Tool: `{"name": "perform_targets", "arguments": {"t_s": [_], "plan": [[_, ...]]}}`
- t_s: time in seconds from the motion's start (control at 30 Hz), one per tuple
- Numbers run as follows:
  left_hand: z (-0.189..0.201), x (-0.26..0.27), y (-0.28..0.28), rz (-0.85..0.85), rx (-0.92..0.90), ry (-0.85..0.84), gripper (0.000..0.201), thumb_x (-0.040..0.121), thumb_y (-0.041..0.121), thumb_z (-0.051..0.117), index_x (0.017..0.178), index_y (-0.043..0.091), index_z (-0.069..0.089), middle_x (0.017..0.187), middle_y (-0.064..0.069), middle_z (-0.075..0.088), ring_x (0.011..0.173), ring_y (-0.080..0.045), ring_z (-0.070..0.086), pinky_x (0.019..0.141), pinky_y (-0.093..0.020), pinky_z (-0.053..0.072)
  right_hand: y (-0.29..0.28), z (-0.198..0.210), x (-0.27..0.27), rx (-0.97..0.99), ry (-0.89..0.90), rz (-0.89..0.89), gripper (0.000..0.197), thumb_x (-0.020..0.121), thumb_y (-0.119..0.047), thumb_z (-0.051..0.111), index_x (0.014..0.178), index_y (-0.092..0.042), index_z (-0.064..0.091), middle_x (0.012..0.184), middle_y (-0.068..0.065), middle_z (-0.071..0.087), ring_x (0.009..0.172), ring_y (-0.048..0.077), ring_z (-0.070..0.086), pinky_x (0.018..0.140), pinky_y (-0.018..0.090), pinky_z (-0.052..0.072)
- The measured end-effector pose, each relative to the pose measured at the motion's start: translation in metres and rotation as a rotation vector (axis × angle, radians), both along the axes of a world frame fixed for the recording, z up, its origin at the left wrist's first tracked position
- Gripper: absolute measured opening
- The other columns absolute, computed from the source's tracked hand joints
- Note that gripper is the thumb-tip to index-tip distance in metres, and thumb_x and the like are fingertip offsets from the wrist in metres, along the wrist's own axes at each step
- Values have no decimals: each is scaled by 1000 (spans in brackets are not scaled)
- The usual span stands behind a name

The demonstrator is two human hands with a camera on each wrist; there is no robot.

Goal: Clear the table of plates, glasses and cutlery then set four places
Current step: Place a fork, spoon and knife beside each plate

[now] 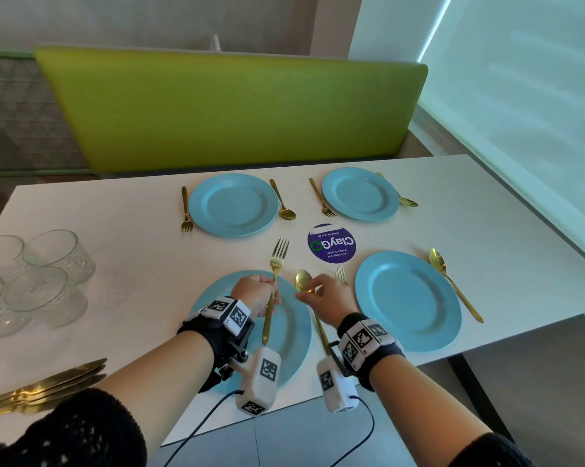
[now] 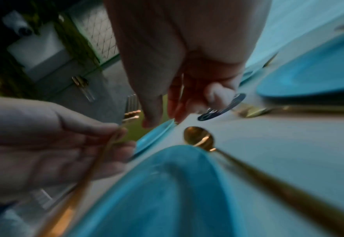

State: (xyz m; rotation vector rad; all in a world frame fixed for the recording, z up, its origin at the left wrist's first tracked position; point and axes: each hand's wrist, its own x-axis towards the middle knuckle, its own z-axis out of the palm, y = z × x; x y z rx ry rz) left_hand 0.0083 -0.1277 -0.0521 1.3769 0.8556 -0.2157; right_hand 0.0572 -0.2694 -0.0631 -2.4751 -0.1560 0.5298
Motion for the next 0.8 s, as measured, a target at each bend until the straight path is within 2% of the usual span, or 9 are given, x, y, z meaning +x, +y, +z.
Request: {"name": "perform_targets", "arguments": {"t_s": [0.13,0.2,0.3,0.43,0.47,0.57,0.67,0.73,0.8], "plan": [[2,-13,9,-35,-41,6,12,95,10,50,83,12,51,77,-7,57,67,-18,58,62,-35,53,38,4,-26,154,82,73,10,83,-32,68,81,-22,67,77,-6,62,67,11,56,76,29,51],[4,-20,16,-69,-66,-1,12,96,10,46,85,11,50,77,-8,56,68,-20,58,68,-40,54,52,5,-38,178,88,64,19,85,-23,63,67,-28,61,79,-1,67,57,9,54,73,31,55],[6,-33,33,-103,-81,-9,14,96,9,44,84,13,48,75,-8,55,67,-21,57,68,-40,54,69,7,-53,202,112,21,12,87,-18,60,77,-20,66,77,1,65,49,6,52,52,18,48],[6,-60,64,-163,-50,-2,13,96,11,45,83,12,48,73,-6,55,65,-19,57,63,-33,51,96,10,-80,208,132,-18,11,84,-21,65,74,-17,66,71,1,64,38,0,50,43,10,43],[4,-70,75,-176,-31,8,15,96,11,46,81,12,49,73,-6,54,65,-19,57,61,-32,51,105,9,-90,195,140,-22,16,84,-22,66,68,-19,64,71,1,64,39,0,50,46,12,46],[1,-97,103,-183,24,36,13,94,10,48,81,10,52,74,-4,51,62,-16,55,57,-27,49,122,2,-116,81,149,-11,28,84,-23,67,57,-26,58,82,8,71,53,3,50,73,28,53],[-3,-124,138,-214,50,53,22,93,5,47,73,12,52,72,-3,53,61,-14,56,59,-26,50,141,-6,-143,-14,149,-1,13,84,-20,66,76,-13,73,86,8,71,65,11,59,77,25,48],[-4,-140,160,-192,49,65,23,92,3,48,71,11,51,73,-5,53,61,-15,55,61,-27,49,154,-13,-156,-61,149,-15,16,84,-18,65,90,-7,74,95,10,73,82,19,64,76,22,47],[-5,-149,176,-166,48,61,21,91,4,49,71,10,52,75,-7,53,61,-16,54,59,-26,47,164,-18,-165,-79,155,-39,17,84,-21,66,92,-8,74,99,8,73,84,16,62,82,25,51]]}}
